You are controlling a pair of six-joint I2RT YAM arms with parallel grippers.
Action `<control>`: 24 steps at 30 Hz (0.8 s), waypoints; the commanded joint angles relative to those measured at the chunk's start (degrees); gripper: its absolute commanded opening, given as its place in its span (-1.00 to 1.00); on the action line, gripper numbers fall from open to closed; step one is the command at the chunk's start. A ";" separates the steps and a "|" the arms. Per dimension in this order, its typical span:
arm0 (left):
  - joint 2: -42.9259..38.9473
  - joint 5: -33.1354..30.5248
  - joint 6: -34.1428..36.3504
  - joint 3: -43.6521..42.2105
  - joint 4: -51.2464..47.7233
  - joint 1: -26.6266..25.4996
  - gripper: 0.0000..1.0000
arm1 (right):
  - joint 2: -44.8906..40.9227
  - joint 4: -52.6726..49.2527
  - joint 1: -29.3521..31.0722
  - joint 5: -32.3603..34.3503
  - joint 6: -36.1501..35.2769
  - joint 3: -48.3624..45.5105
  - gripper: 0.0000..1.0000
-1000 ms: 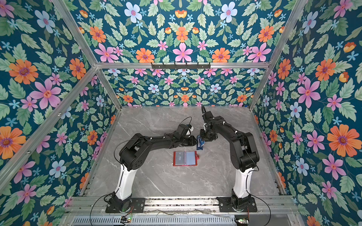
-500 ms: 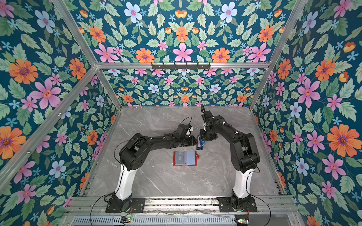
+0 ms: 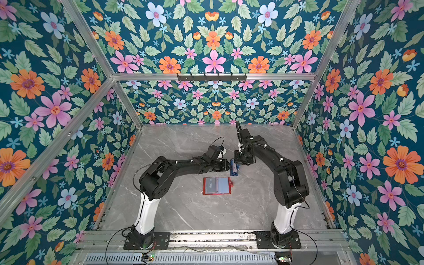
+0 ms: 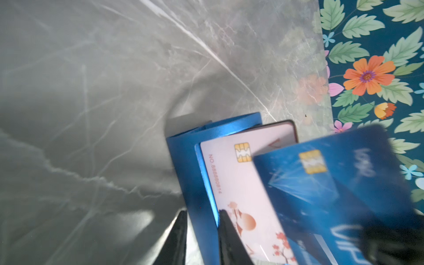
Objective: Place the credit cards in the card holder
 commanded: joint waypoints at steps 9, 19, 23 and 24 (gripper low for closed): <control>-7.25 -0.11 4.56 0.39 -4.43 0.01 -0.26 | -11.89 8.19 -0.02 -3.50 3.95 -8.32 -1.00; -23.72 -11.88 8.19 -14.96 -7.34 0.20 -0.26 | -19.49 15.88 1.09 -14.18 4.74 -19.79 -1.00; -29.67 -16.06 8.64 -21.64 -8.98 0.28 -0.26 | -21.16 20.12 2.41 -17.67 6.62 -24.12 -1.00; -31.13 -16.66 8.77 -23.70 -8.92 0.42 -0.26 | -21.40 21.43 2.94 -18.01 7.13 -25.27 -1.00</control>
